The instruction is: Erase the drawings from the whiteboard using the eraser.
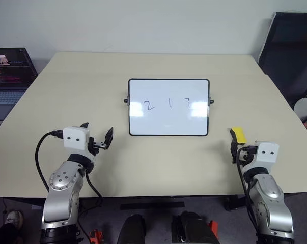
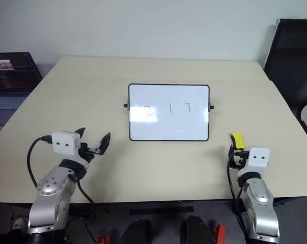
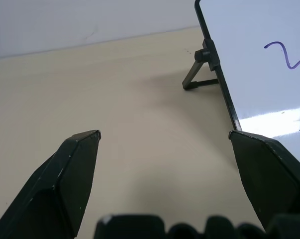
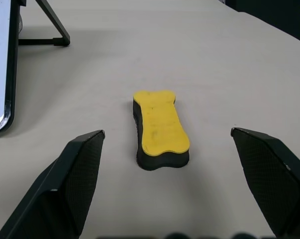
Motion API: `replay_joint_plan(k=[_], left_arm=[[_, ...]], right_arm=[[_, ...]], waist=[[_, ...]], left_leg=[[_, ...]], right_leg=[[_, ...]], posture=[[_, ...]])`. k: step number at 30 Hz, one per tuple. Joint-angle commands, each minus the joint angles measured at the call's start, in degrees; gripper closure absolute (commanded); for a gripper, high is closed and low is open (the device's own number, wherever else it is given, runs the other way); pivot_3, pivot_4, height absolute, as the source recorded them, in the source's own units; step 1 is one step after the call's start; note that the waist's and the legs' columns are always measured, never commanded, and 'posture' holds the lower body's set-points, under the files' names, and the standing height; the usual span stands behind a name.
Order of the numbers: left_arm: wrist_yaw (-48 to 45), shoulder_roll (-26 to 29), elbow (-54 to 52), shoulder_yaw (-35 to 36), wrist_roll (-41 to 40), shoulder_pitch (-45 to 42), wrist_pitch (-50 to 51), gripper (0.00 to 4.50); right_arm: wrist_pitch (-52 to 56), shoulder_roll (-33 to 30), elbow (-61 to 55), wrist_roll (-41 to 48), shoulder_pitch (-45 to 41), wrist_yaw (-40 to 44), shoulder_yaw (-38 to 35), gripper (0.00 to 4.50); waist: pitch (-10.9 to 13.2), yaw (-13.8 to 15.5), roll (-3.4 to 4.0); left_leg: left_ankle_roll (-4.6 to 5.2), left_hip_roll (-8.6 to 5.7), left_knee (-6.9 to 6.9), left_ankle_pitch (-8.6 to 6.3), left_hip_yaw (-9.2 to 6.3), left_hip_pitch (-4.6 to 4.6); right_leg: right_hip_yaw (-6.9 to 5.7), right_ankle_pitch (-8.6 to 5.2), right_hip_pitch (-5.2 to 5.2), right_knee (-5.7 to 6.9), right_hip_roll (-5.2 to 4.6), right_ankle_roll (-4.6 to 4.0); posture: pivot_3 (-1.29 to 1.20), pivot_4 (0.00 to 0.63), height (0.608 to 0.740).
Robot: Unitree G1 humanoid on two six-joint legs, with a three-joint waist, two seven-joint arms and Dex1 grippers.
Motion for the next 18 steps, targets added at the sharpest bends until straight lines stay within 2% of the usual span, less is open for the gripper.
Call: replay_joint_plan(k=[1,3,11,14,18], left_arm=[[-2.48,0.09,-2.4,-0.56,-3.76,-3.37,0.55,0.0],[-4.39,0.14,-3.39,-1.41,-6.13,-5.09,1.86,0.0],[-23.1,3.07,-4.28,-13.64,-15.76,-13.95,9.1,0.0],[-32.98,5.11,-0.13,-19.16,-16.43,-17.19,9.74,0.0],[-37.73,5.57,4.39,-21.94,-14.16,-19.75,6.58,0.0]], right_arm=[[0.26,-0.93,-1.21,-0.14,-1.32,0.31,-0.2,0.04],[0.74,-1.37,-1.05,0.08,-2.14,0.71,-0.16,0.04],[6.05,-4.55,4.66,-0.34,-10.08,2.81,1.39,0.04],[9.08,-6.2,8.41,0.38,-14.1,3.92,1.34,0.04],[12.25,-7.07,10.93,1.35,-17.2,3.38,-0.25,0.04]], waist=[[0.0,0.03,0.0],[0.0,0.07,0.0],[0.0,-0.04,-0.01],[0.03,-0.2,0.04],[0.03,-0.47,0.05]], left_leg=[[0.0,0.0,0.0,0.0,-0.01,0.0],[0.0,-0.01,0.02,0.0,-0.01,0.0],[0.0,-0.14,0.04,0.0,0.09,0.0],[0.01,-0.11,0.03,0.0,0.04,-0.01],[0.01,-0.11,0.04,0.01,0.02,0.01]], right_leg=[[0.0,0.0,0.0,0.0,0.0,0.0],[-0.01,-0.01,0.01,0.01,0.06,-0.03],[0.02,0.2,0.02,-0.04,0.2,0.34],[0.02,0.19,0.01,-0.02,0.26,0.32],[0.01,0.19,0.0,0.02,0.29,0.31]], posture=[[0.0,0.15,0.74],[0.0,0.15,0.74],[0.0,0.15,0.74],[0.0,0.15,0.74],[0.0,0.15,0.74]])
